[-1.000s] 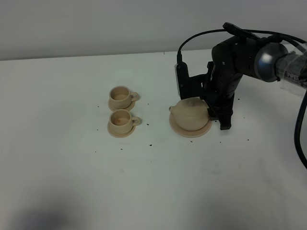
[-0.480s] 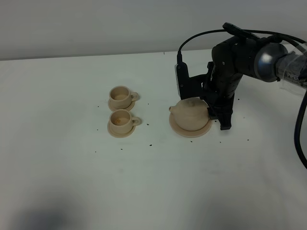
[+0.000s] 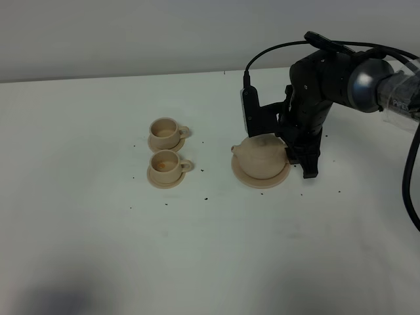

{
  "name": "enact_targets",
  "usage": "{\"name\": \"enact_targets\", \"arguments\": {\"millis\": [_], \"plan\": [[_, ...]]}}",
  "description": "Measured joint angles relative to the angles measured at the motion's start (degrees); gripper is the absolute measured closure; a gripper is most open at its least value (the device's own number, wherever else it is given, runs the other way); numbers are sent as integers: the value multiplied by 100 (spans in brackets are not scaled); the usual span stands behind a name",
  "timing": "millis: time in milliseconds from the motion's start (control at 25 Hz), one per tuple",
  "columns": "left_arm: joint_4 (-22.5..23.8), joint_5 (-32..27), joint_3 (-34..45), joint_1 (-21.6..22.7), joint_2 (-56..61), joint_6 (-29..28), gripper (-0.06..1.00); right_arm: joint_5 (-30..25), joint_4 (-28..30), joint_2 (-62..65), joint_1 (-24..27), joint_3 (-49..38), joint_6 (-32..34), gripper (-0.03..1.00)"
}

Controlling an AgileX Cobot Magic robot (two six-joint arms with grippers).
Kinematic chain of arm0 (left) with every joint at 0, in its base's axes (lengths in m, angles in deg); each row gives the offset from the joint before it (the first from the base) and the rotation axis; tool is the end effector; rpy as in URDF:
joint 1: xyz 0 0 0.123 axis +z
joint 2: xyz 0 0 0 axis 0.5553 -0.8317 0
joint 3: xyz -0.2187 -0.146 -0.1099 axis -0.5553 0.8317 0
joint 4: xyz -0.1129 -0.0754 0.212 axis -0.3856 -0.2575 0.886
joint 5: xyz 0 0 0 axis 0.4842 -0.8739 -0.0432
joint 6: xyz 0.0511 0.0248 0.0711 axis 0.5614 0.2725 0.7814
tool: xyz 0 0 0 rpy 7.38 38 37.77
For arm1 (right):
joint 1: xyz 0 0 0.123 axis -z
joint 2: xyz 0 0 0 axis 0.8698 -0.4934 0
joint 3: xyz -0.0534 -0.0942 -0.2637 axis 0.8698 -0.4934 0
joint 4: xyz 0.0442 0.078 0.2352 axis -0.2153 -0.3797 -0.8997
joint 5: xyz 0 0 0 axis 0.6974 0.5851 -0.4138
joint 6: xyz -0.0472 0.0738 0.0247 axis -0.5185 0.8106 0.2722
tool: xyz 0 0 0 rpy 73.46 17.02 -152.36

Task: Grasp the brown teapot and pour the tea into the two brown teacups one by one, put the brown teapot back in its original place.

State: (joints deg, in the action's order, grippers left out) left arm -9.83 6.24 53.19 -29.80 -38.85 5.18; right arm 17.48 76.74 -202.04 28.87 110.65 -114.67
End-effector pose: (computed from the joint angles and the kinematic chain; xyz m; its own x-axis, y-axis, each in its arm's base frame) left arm 0.0184 -0.0194 0.2817 -0.5418 0.0102 -0.8404 0.1483 0.9854 -0.0836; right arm 0.3934 0.2346 0.1444 0.2209 -0.9749 -0.0296 -0.9354 -0.2031 -0.2896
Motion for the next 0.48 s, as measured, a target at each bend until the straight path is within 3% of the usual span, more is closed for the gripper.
{"name": "enact_targets", "arguments": {"millis": [480], "plan": [[0,0,0,0,0,0,69,-42,145,148,-92,0,41,52]]}}
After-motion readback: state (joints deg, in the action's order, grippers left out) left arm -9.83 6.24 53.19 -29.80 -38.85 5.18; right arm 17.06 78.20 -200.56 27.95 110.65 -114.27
